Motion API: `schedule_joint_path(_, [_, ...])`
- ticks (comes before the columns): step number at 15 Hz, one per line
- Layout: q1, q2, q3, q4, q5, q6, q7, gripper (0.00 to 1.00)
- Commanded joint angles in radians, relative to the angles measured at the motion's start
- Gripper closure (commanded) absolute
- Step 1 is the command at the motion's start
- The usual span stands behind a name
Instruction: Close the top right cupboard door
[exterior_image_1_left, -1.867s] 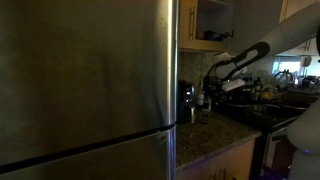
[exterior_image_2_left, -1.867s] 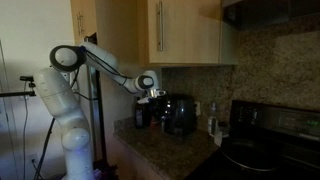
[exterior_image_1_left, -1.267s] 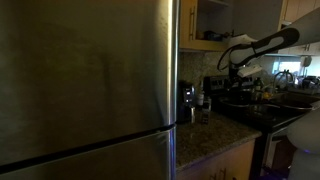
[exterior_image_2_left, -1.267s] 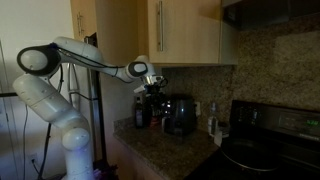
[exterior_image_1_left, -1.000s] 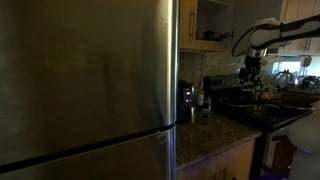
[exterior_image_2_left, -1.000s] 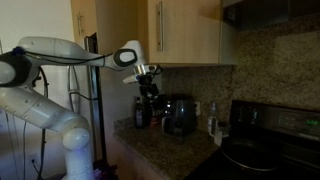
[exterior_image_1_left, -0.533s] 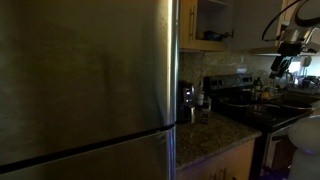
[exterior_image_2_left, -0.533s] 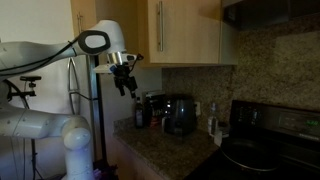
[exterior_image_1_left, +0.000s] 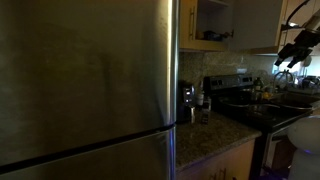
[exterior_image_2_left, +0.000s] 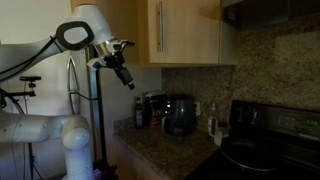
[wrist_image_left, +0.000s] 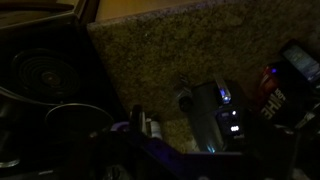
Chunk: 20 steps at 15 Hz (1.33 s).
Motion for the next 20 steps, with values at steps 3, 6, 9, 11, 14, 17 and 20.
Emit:
schedule_joint_path(3, [-0.097,0.063,-0.028,0.06,0.011,0.15,0.151,0.0])
schedule_joint_path(6, [-0.147,0.104,-0.039,0.106,0.012,0.232,0.237,0.0])
schedule_joint_path(9, [-0.131,0.057,-0.031,0.072,0.027,0.204,0.188,0.0])
schedule_joint_path(11, [-0.153,0.07,-0.024,0.07,0.012,0.24,0.215,0.0])
schedule_joint_path(14, [-0.222,0.143,-0.024,0.116,-0.039,0.288,0.291,0.0])
schedule_joint_path(17, [-0.287,0.197,-0.02,0.145,-0.066,0.361,0.363,0.0])
schedule_joint_path(20, [-0.298,0.23,-0.022,0.138,0.003,0.561,0.465,0.0])
